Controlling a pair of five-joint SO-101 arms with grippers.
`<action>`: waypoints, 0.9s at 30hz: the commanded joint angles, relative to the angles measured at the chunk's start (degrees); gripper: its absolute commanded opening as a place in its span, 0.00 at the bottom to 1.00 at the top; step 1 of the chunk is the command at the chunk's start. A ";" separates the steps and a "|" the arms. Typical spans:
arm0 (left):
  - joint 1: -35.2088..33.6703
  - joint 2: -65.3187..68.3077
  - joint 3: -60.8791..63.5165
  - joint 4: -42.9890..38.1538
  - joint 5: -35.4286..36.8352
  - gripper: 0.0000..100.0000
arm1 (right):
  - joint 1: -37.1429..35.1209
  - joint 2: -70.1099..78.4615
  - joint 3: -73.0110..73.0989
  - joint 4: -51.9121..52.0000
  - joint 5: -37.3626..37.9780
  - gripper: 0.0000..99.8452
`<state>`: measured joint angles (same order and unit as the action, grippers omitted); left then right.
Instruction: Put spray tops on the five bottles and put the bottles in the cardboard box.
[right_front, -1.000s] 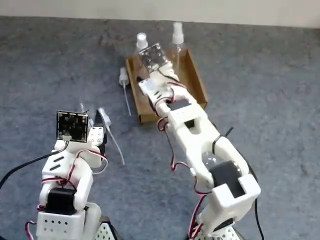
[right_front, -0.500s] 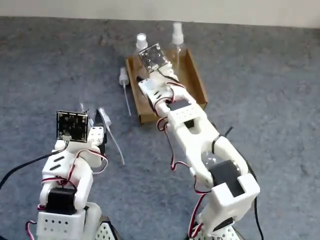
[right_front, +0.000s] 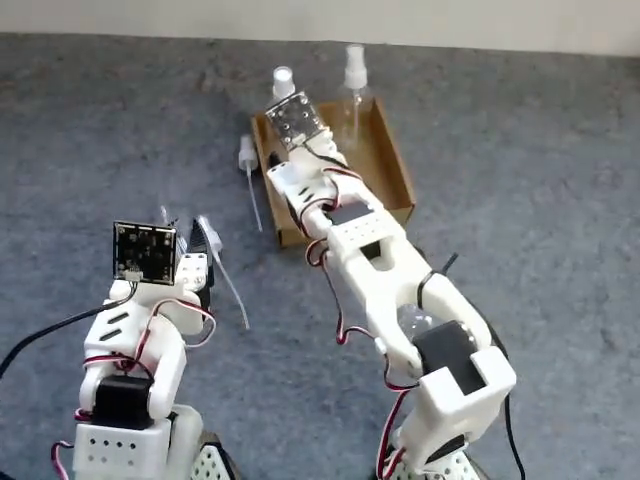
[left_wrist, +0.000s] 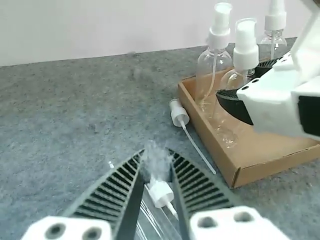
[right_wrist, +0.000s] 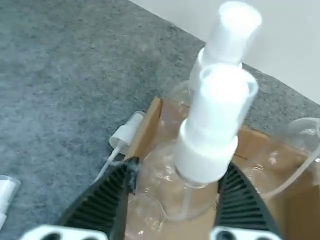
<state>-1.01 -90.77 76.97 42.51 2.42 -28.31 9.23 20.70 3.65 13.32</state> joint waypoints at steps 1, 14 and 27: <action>-0.31 0.13 -0.31 -1.23 0.53 0.01 | -0.48 -0.92 -1.19 -0.84 0.00 0.17; -0.31 0.13 -0.31 -1.23 0.44 0.01 | -0.48 -0.84 -6.64 6.46 0.00 0.26; -0.31 0.13 -0.31 -1.23 0.44 0.01 | -0.48 -0.84 -20.88 20.44 -0.09 0.26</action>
<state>-1.01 -90.77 76.97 42.51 2.42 -28.57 9.32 6.37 21.23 13.14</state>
